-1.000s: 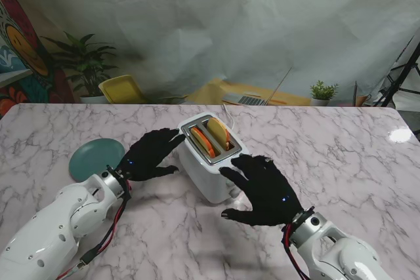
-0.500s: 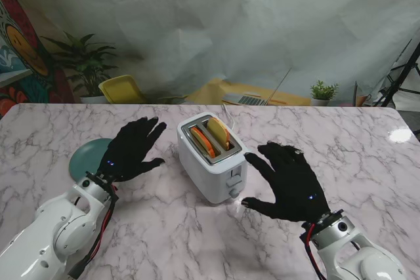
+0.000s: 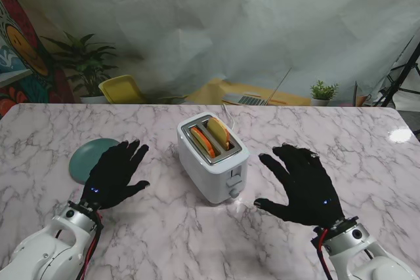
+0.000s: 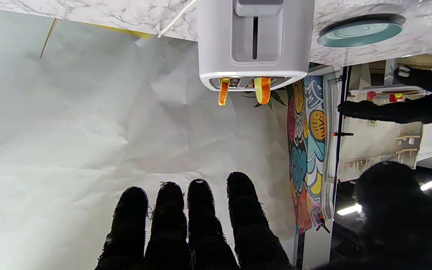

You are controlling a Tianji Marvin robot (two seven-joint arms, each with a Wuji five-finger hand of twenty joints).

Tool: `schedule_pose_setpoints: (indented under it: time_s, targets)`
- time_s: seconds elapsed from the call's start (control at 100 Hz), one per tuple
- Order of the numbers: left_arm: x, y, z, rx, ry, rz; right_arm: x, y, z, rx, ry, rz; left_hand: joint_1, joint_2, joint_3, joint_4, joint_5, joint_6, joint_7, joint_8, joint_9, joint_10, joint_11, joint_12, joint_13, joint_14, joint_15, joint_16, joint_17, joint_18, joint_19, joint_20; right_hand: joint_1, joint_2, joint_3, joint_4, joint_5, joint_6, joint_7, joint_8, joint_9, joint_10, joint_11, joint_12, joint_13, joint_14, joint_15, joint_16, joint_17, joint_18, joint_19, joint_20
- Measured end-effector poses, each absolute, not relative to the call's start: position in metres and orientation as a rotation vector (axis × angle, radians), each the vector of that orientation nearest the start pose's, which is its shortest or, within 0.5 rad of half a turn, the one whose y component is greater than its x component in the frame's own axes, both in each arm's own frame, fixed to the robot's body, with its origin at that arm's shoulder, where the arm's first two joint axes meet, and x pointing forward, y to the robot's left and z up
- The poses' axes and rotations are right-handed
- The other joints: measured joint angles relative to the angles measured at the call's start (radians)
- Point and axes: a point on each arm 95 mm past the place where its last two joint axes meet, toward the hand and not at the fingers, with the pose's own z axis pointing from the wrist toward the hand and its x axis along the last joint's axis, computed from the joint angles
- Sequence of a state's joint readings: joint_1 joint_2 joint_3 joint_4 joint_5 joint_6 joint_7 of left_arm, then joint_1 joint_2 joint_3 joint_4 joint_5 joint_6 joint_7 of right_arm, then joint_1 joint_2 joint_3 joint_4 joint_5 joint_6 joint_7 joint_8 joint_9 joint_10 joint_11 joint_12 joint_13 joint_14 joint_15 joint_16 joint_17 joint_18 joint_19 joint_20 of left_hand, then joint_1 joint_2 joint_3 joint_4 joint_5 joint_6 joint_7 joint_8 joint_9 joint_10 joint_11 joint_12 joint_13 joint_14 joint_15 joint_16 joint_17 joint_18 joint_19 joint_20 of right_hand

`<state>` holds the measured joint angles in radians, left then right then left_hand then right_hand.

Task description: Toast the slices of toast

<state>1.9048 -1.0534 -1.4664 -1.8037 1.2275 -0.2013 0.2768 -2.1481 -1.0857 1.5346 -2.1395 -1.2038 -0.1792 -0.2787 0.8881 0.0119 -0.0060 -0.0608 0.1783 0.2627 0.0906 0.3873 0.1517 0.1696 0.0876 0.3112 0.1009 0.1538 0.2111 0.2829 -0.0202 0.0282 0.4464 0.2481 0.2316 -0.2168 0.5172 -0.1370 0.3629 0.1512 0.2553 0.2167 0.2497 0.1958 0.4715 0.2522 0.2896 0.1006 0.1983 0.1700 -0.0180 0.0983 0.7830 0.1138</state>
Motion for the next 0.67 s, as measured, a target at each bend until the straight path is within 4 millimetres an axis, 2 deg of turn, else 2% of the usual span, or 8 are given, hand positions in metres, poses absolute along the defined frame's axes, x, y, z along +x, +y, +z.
schedule_pose_setpoints:
  time_s: [0.25,0.67]
  targets:
    - [0.307,0.048,-0.321,-0.946,1.473,-1.511,0.265,-0.020,-0.253,0.879,1.347,1.648,-0.001,0.000,0.000,0.000,0.011,0.001,-0.004,0.005,0.000,0.001,0.000,0.000,0.000,0.000,-0.005,0.000,0.000,0.001,-0.024,0.000,0.000,0.000,0.000,0.000,0.000,0.000,0.000,0.000,0.011,-0.007,-0.001,0.000,0.000,0.000,0.000,0.000,0.006,0.000,0.000,0.000]
    - [0.303,0.053,-0.337,-1.031,1.468,-1.511,0.271,-0.025,-0.265,0.950,1.338,1.627,-0.001,0.000,0.000,0.000,0.012,0.001,-0.004,0.005,0.000,0.003,0.000,0.000,0.000,0.001,-0.006,0.000,0.000,0.001,-0.036,0.000,0.000,0.000,0.005,0.000,0.000,0.000,0.001,0.000,0.011,-0.007,-0.001,0.000,0.016,0.000,0.000,0.000,0.009,0.000,0.000,0.000]
